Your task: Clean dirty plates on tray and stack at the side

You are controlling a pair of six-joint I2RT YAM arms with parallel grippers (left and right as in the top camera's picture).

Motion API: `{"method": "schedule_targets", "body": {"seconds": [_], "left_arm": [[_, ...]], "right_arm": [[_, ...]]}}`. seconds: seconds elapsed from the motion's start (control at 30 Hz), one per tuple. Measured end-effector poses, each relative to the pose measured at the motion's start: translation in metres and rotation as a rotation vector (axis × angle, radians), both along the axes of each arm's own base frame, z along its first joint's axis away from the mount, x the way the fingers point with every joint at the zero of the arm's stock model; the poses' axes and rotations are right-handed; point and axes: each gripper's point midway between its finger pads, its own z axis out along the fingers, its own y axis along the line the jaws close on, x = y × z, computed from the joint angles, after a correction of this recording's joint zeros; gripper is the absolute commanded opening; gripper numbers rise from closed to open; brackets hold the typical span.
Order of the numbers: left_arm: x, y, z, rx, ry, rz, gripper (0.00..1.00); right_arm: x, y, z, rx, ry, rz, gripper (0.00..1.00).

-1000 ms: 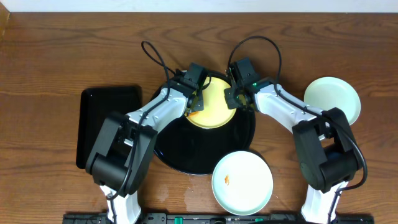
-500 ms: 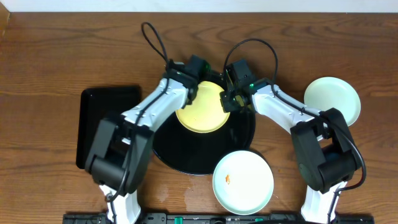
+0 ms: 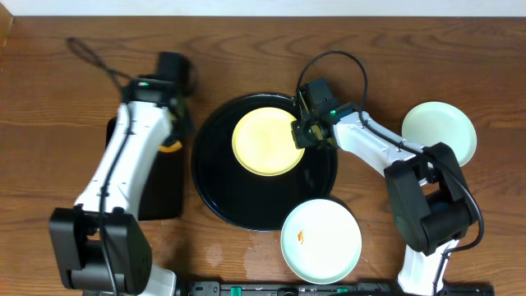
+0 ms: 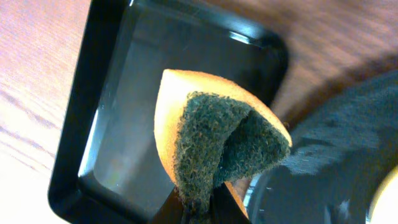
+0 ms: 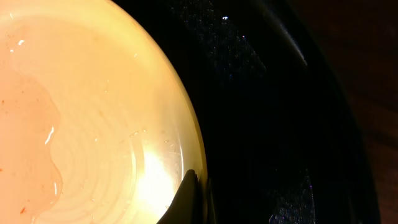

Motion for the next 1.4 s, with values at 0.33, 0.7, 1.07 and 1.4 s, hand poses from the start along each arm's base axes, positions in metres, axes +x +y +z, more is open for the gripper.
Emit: {"method": "schedule_targets", "body": {"seconds": [0.33, 0.7, 1.07, 1.4], "left_arm": [[-0.041, 0.019, -0.077, -0.142, 0.127, 0.044, 0.27], [0.002, -0.075, -0.067, -0.474, -0.036, -0.231, 0.5], [0.019, -0.139, -0.082, -0.574, -0.067, -0.372, 0.08], [0.022, -0.151, -0.116, -0.659, -0.022, -0.364, 0.07]], "right_arm": [[0.0, 0.0, 0.0, 0.0, 0.0, 0.0, 0.01], [0.0, 0.0, 0.0, 0.001, 0.001, 0.001, 0.01], [-0.002, 0.001, 0.001, 0.057, 0.037, 0.003, 0.01], [-0.005, -0.001, 0.0, 0.094, 0.066, 0.017, 0.01]]}}
